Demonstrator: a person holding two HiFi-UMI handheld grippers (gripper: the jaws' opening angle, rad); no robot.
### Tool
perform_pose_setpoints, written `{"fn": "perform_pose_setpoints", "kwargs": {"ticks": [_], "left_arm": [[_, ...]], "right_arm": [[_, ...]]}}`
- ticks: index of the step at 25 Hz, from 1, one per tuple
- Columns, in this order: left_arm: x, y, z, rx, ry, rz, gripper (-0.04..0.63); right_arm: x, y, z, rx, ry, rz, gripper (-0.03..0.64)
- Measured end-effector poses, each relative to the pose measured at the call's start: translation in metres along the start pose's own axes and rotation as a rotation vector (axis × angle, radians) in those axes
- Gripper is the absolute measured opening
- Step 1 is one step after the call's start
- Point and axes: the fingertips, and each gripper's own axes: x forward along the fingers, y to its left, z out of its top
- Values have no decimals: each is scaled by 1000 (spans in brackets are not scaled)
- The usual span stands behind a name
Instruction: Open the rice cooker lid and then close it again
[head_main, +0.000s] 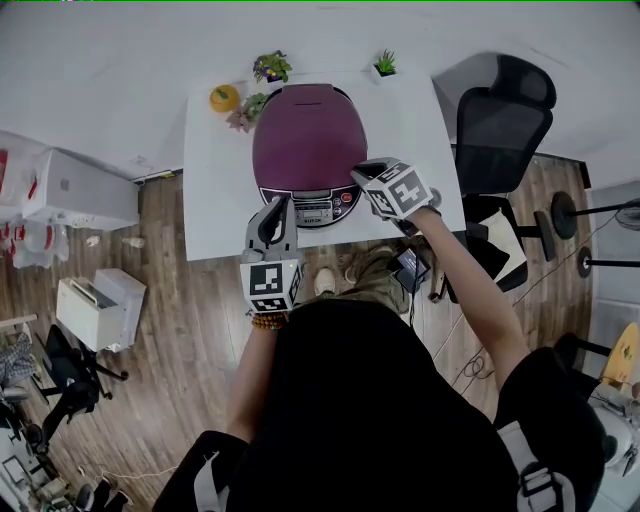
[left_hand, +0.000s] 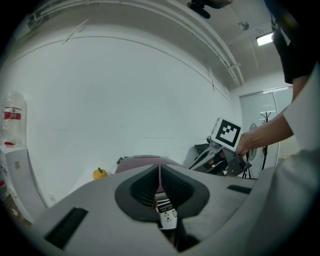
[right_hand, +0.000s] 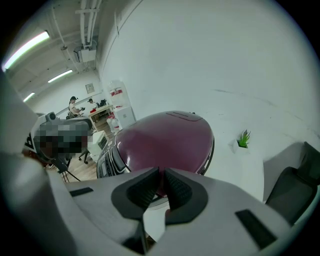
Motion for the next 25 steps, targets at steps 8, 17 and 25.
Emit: {"fn": "perform_pose_setpoints", "kwargs": {"ticks": [8,17,25], "left_arm": [[16,-9,1,-4,-2,-32,32],[33,-6,-6,-4,28,-16,34],[60,62,-49,157,343,65,32]], "right_arm": [[5,3,0,-74,154,3,49],[5,3,1,-103,162,-13,44],[2,1,-1,-49,98,-11,46]]}}
